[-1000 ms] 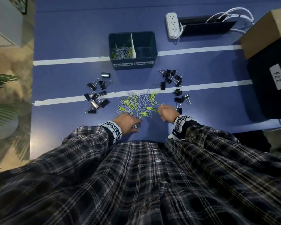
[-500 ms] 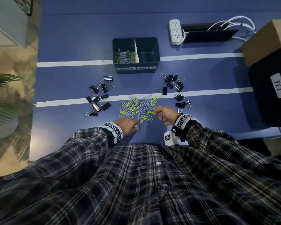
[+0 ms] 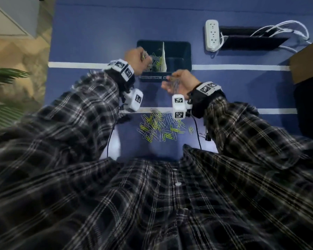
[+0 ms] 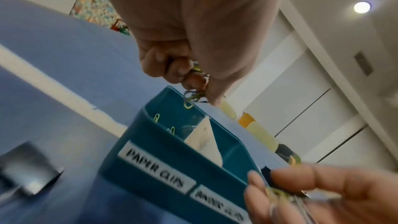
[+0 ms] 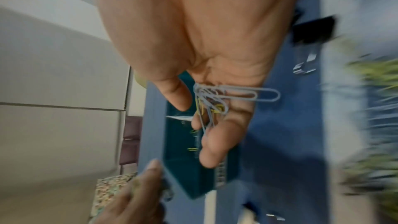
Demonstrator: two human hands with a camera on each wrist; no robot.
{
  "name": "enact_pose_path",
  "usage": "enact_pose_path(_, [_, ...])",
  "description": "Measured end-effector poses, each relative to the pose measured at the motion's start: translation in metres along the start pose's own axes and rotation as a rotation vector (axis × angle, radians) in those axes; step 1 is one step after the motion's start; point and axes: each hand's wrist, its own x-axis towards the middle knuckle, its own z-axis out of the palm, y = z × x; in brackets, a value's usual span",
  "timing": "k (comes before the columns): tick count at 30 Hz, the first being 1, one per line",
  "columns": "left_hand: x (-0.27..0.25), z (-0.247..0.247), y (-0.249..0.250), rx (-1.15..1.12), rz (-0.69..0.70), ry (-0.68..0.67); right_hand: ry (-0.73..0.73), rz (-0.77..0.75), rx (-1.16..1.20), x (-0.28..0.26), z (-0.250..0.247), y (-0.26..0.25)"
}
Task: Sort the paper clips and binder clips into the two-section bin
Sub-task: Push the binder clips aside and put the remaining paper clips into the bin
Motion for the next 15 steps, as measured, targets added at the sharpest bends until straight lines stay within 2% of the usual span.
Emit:
enact_pose_path(3, [0.032, -0.004, 0.004, 0.123, -0.062, -0.022, -0.011, -0.007, 0.12, 0.019, 0.023, -0.032])
enact_pose_path(6, [0.043, 0.007, -0.002, 0.084, -0.103, -0.029, 0.011, 0.006, 0.13, 0.039, 0.042, -0.047])
enact_pose_path(8, [0.04, 0.011, -0.005, 0.032, -0.09, 0.044, 0.002, -0.002, 0.19, 0.048, 0.052, -0.052])
enact_pose_path(12, [0.015, 0.008, -0.015, -0.125, -0.054, 0.331, -0.08, -0.035, 0.166, 0.048, 0.056, -0.053])
enact_pose_path(13, [0.005, 0.01, -0.02, -0.154, -0.017, 0.368, -0.107, -0.037, 0.115, 0.044, 0.055, -0.052])
enact_pose_path(15, [-0.022, 0.021, -0.033, -0.131, 0.039, 0.357, -0.12, -0.074, 0.004, 0.036, 0.051, -0.048])
